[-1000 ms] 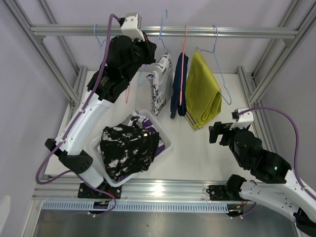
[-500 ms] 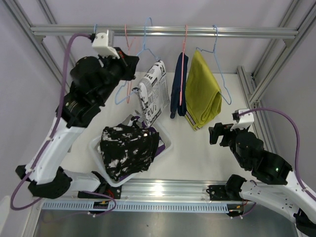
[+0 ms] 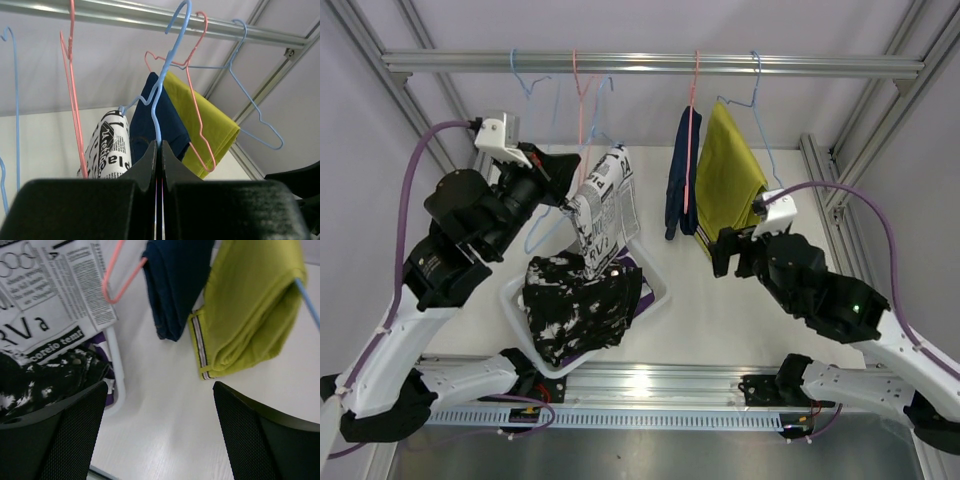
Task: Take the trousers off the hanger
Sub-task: Pick up the hanger from the clothesline, then remove the trousers from the hanger.
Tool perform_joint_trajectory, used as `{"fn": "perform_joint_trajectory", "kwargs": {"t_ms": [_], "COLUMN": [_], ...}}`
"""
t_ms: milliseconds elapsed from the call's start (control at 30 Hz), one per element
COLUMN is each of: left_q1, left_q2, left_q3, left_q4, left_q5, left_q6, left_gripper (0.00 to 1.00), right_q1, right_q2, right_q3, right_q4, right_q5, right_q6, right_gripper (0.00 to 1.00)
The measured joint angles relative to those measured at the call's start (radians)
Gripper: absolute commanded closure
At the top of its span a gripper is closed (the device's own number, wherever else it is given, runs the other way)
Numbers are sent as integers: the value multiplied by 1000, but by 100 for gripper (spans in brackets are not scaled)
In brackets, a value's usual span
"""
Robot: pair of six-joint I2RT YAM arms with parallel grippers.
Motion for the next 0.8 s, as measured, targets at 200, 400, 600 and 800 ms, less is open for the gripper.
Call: {"fn": "perform_joint_trajectory", "kwargs": {"t_ms": [200,400,600,800], "left_q1": [-10,-12,-13,-14], "left_q2": [-46,-71,-100,-115], "left_q3": [-165,-287,-348,-388], "left_q4": [80,127,145,171], "left_q5": [-2,-1,-1,-6], "left_q6": [8,7,6,8], "left_gripper": [100,100,100,100], "right_q1": [127,208,219,224], "right_q2": [166,356,513,649], "right_q3": [53,126,229,344], "right_q4": [46,90,164,181], "right_q5": [13,9,1,2], "right_q6": [-14,-34,-45,-52], "right_gripper": [3,3,3,3]}}
